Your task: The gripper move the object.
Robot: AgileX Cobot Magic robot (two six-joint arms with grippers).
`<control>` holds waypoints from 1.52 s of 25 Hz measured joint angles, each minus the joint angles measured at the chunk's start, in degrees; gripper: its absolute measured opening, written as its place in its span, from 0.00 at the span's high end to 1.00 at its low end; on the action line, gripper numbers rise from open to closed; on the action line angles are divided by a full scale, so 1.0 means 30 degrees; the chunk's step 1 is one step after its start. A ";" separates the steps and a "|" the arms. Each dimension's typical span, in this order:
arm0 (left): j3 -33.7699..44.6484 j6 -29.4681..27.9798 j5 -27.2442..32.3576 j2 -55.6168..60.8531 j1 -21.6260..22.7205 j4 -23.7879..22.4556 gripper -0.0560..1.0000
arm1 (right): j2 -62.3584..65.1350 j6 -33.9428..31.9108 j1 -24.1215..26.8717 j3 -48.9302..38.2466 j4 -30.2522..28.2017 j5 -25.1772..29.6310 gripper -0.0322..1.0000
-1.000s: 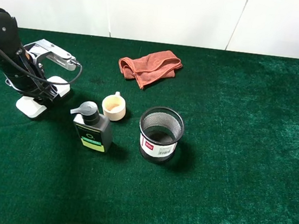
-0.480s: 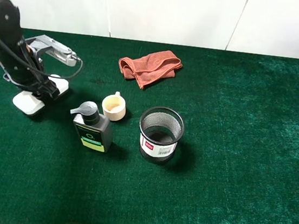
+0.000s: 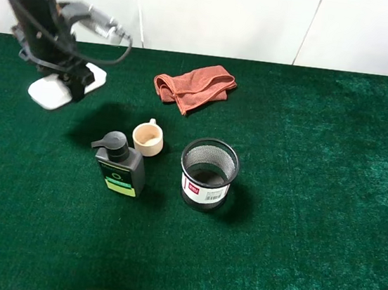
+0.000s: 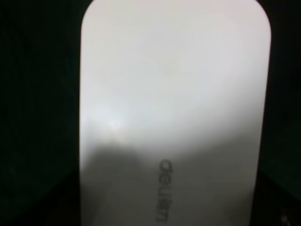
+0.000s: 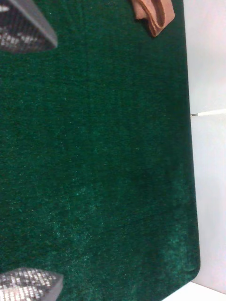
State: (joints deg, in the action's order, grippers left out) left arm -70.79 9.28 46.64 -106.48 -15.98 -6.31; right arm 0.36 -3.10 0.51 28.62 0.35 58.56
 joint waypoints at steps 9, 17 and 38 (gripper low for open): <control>-0.6394 0.0000 0.2876 -0.1220 -0.2644 0.0020 0.36 | 0.0000 0.0000 0.0000 0.0000 0.0000 0.0000 0.30; -1.3695 0.0070 0.4628 -0.4925 -0.5674 0.0003 0.36 | 0.0000 0.0000 0.0000 0.0000 0.0000 0.0000 0.30; -2.0543 0.1931 -0.0075 -1.1469 -1.0288 0.1072 0.36 | 0.0000 0.0000 0.0000 0.0000 0.0000 0.0000 0.30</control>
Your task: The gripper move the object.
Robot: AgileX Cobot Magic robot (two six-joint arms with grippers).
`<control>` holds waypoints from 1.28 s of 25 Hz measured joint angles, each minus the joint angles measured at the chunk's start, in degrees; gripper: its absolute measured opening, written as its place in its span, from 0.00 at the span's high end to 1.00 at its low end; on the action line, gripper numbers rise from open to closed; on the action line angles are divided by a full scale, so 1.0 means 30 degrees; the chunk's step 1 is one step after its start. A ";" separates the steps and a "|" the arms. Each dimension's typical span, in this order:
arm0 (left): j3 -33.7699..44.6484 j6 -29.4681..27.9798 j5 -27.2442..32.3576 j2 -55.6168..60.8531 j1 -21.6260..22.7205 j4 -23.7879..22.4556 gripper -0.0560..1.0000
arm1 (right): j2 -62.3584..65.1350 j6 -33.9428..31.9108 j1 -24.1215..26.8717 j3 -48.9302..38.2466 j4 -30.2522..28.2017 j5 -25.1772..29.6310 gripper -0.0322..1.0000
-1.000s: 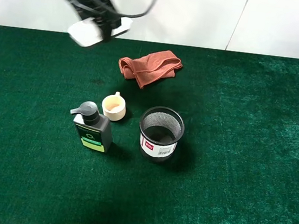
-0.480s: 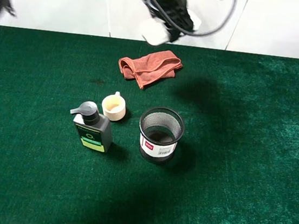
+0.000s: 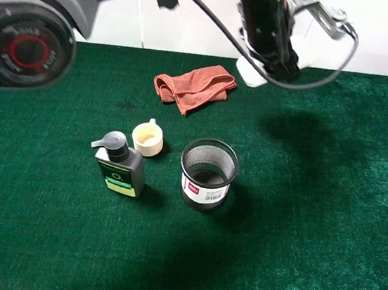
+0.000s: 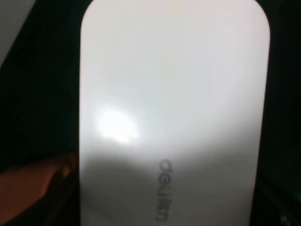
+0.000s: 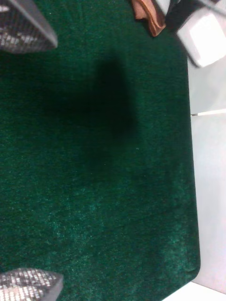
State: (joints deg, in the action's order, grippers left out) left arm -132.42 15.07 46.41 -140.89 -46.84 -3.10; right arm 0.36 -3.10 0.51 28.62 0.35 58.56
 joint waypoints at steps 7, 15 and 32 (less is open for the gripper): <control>0.0000 0.0073 -0.1703 -0.1262 -0.0448 0.0496 0.36 | 0.0000 0.0000 0.0000 0.0000 0.0000 0.0000 0.30; 0.0000 0.0097 -0.2029 -0.2337 -0.0489 0.0520 0.36 | 0.0000 0.0000 0.0000 0.0000 0.0000 0.0000 0.30; 0.0084 0.0097 -0.1957 -0.3282 -0.0489 0.0518 0.36 | 0.0000 0.0000 0.0000 0.0000 0.0036 0.0000 0.30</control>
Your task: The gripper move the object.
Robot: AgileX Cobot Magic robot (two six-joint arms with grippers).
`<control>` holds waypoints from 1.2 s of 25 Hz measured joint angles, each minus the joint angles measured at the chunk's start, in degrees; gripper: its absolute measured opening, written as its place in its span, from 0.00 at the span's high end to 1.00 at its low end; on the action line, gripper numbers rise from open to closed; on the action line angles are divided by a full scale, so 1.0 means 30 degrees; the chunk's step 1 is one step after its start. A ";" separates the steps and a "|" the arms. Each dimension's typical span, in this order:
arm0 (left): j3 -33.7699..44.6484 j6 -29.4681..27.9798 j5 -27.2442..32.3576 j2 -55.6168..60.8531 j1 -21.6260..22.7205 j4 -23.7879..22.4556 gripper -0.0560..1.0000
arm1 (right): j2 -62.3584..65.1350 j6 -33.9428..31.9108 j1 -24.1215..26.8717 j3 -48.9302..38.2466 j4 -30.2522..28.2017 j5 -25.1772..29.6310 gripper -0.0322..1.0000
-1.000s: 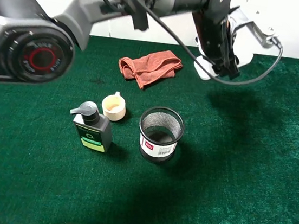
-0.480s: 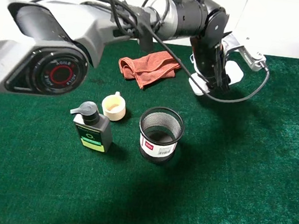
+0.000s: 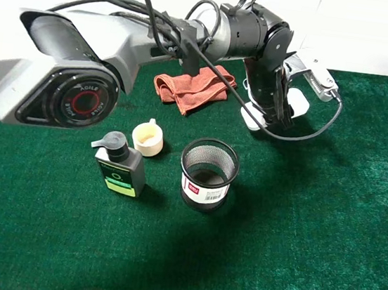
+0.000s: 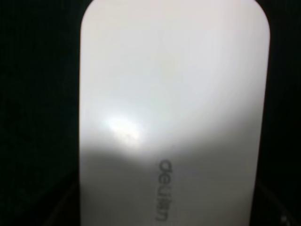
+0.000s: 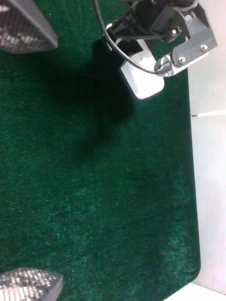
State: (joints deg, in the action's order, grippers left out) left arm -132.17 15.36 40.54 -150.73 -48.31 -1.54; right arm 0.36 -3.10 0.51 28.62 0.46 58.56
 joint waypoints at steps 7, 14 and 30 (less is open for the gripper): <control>0.0000 0.0005 0.0315 -0.0251 0.0000 0.0000 0.36 | 0.0000 0.0000 0.0000 0.0000 0.0014 0.0000 0.30; 0.0000 0.0021 0.0315 -0.0271 0.0000 0.0000 0.36 | 0.0000 0.0000 0.0000 0.0000 0.0014 0.0000 0.30; 0.0000 0.0359 0.0298 -0.0334 0.0000 0.0000 0.35 | 0.0000 0.0000 0.0000 0.0000 0.0014 0.0000 0.30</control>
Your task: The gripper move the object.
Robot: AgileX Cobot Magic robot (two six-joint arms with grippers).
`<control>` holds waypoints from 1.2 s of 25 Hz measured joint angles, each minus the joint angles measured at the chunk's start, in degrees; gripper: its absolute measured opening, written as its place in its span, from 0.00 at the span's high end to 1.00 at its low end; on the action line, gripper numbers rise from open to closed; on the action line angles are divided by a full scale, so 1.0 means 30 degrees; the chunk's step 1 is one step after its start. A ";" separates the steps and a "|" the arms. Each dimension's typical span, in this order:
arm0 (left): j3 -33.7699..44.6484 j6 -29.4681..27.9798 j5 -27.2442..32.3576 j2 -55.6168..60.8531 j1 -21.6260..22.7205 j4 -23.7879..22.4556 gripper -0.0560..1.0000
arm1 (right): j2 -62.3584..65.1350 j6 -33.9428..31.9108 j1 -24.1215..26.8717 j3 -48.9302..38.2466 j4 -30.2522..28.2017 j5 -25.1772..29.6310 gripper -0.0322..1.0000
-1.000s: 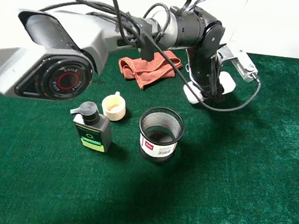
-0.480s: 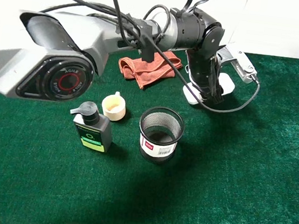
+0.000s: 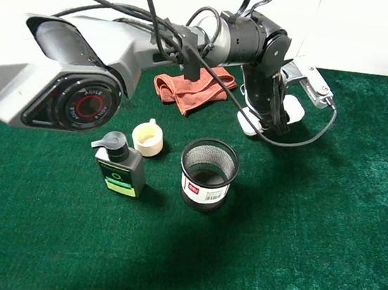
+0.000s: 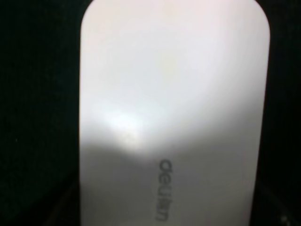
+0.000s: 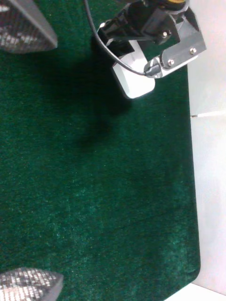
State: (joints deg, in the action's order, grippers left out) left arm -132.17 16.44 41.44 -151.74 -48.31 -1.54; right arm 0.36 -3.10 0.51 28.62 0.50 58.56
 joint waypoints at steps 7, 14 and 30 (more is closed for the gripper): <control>0.0000 0.0078 -0.0337 0.0000 0.0000 0.0000 0.03 | 0.0000 0.0000 0.0000 0.0000 0.0000 0.0000 0.30; 0.0000 0.0094 -0.0354 0.0000 0.0000 0.0000 0.01 | 0.0000 0.0000 0.0000 0.0000 0.0000 0.0000 0.30; -0.2621 0.0094 0.2349 -0.0015 0.0000 0.0018 0.01 | 0.0000 0.0000 0.0000 0.0000 0.0000 0.0000 0.30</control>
State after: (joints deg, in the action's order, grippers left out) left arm -140.03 16.72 48.48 -151.78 -48.31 -1.49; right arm 0.36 -3.10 0.51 28.62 0.50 58.56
